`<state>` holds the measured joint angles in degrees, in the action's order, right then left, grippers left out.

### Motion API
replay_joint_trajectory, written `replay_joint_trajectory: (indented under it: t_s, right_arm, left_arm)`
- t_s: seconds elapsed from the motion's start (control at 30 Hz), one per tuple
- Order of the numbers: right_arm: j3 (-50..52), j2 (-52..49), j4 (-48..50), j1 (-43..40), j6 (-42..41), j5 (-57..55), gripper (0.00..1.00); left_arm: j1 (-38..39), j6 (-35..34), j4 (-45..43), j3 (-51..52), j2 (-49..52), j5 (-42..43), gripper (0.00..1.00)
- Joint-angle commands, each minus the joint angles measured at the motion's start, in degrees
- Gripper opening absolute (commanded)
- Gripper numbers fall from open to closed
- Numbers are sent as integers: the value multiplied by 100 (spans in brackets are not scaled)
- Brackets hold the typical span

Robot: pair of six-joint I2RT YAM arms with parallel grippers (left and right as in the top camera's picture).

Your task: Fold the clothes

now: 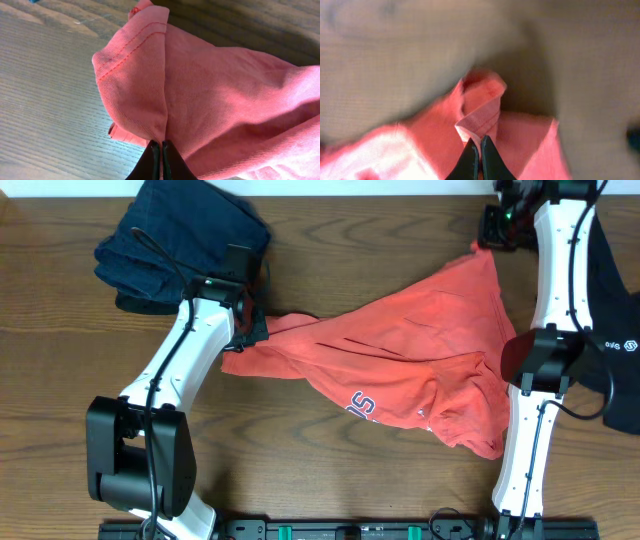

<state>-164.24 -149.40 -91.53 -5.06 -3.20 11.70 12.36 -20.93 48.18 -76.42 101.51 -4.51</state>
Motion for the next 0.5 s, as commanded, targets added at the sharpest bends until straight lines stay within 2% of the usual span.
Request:
replay_joint_trajectory:
  t_s: [0.0, 0.07, 0.27, 0.37, 0.47]
  right_arm:
    - [-586, -7, -584, -22, 72, 236, 1]
    - [-555, 160, -579, -13, 68, 581, 1]
    - [-396, 769, -581, 90, -160, 404, 1]
    - [142, 1244, -581, 170, -256, -114, 1]
    - [1172, 1727, -581, 282, -256, -553, 1]
  left_arm:
    - [-46, 52, 55, 31, 72, -50, 6]
    - [-46, 52, 55, 31, 72, -50, 6]
    - [-46, 74, 122, 33, 72, -50, 6]
    - [-46, 74, 144, 35, 72, -50, 6]
    - [-46, 72, 144, 35, 72, -50, 6]
